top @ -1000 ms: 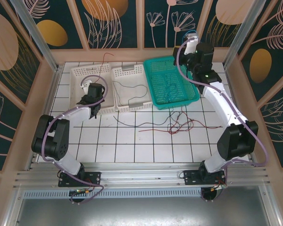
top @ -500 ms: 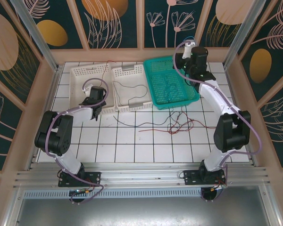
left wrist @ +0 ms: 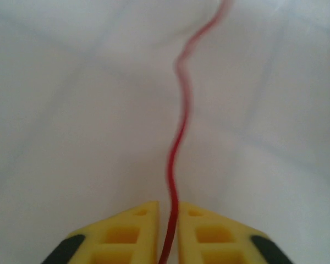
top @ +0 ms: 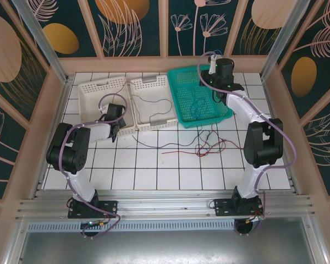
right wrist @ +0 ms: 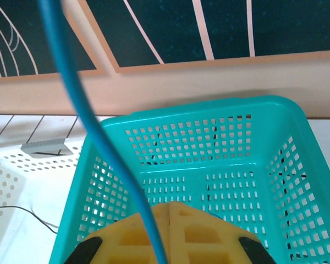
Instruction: Untangle the cables
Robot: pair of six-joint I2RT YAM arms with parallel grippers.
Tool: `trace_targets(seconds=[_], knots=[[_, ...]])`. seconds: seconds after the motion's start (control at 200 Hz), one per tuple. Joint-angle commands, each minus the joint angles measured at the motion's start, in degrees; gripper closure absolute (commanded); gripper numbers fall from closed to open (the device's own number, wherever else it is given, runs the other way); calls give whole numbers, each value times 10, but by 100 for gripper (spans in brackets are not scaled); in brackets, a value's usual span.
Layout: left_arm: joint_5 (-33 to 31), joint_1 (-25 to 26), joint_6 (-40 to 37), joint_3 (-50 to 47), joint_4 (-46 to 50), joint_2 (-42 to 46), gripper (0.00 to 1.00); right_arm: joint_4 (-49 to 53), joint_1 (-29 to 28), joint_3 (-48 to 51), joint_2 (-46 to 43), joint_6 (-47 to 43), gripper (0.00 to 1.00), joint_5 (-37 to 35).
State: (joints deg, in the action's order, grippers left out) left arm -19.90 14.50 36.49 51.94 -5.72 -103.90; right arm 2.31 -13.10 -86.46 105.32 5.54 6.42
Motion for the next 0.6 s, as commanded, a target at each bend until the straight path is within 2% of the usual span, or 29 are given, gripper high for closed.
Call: trace_targets(seconds=[0.0,0.175,0.255,0.4,0.51,0.596], knots=[[8,-4,10,14,18,-3,79,19,-3,-29,12,10,100,-16],[17,-6,8,34,32,6,64,43,-6,-46,36,2,100,-24],[19,-5,7,43,41,17,60,57,-7,-60,48,0,100,-30],[21,-6,0,74,58,44,40,73,-8,-72,60,1,100,-40],[21,-8,-9,99,75,53,27,86,-9,-78,64,6,76,-41],[27,-11,-18,123,92,72,18,90,-10,-80,61,11,65,-39]])
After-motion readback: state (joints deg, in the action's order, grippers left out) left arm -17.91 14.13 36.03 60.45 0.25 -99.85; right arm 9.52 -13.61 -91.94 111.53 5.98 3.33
